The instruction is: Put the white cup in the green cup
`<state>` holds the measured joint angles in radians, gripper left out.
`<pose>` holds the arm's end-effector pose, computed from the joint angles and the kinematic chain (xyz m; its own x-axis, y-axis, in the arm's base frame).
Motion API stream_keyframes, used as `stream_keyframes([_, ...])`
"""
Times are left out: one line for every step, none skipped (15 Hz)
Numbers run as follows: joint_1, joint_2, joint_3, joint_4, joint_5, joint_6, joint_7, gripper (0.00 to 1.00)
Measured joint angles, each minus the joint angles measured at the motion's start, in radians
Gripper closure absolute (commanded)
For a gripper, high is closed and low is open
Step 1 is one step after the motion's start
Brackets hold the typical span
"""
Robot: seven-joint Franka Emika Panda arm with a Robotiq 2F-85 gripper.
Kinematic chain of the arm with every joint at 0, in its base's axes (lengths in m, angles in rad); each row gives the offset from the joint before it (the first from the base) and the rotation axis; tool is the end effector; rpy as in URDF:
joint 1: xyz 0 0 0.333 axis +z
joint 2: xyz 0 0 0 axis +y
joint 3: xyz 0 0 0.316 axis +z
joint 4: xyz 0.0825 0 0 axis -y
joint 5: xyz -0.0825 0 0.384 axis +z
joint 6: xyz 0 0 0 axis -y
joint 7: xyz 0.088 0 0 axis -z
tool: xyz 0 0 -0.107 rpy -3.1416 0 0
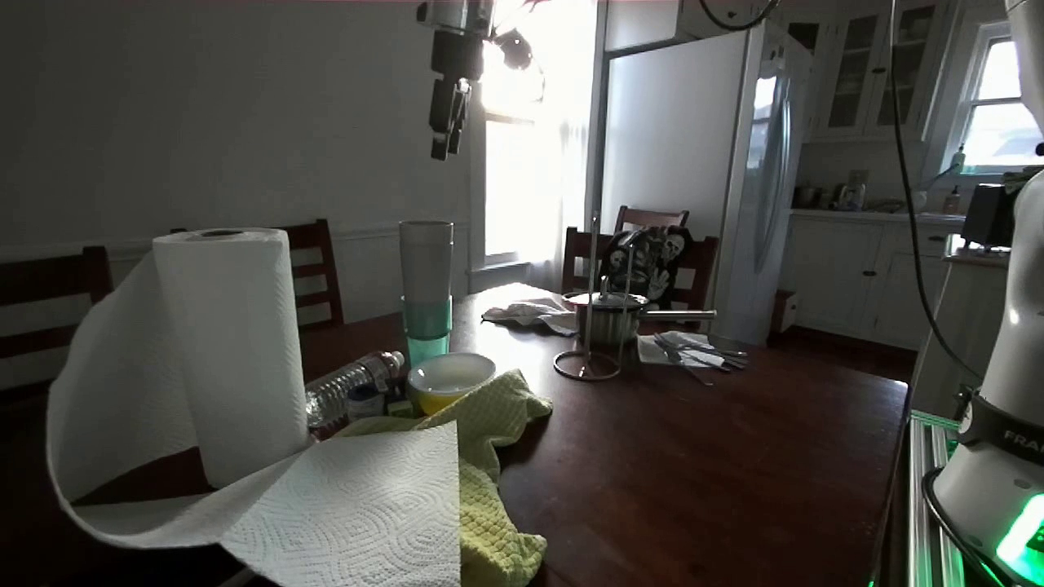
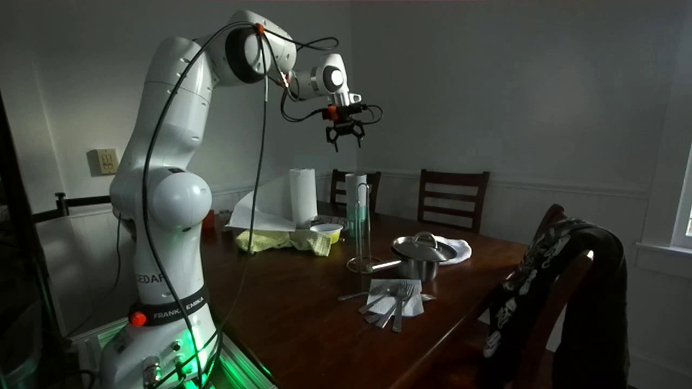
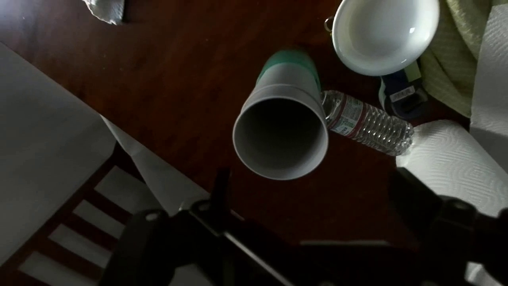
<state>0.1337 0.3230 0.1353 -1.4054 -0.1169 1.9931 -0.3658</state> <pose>0.6641 0.1611 0.5492 0.7620 0.6091 0.2199 0.5872 -0.7931 0.1620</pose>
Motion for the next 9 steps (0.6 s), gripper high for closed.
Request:
stream_keyframes([-0.007, -0.028, -0.006, -0.020, 0.000, -0.009, 0.004, 0.00])
stream_keyframes([-0.019, -0.060, -0.011, -0.047, 0.001, -0.016, 0.005, 0.00])
stream_keyframes([-0.029, -0.089, -0.016, -0.073, 0.002, -0.019, 0.007, 0.00])
stream_keyframes([-0.042, -0.120, -0.023, -0.104, 0.002, -0.020, 0.009, 0.00])
stream_keyframes([-0.053, -0.151, -0.029, -0.136, 0.003, -0.021, 0.010, 0.00])
stream_keyframes([-0.064, -0.181, -0.035, -0.170, 0.006, -0.026, 0.010, 0.00])
stream_keyframes([-0.072, -0.209, -0.040, -0.204, 0.008, -0.033, 0.010, 0.00])
stream_keyframes([-0.078, -0.238, -0.045, -0.241, 0.010, -0.040, 0.010, 0.00])
stream_keyframes([-0.083, -0.264, -0.049, -0.279, 0.014, -0.041, 0.010, 0.00])
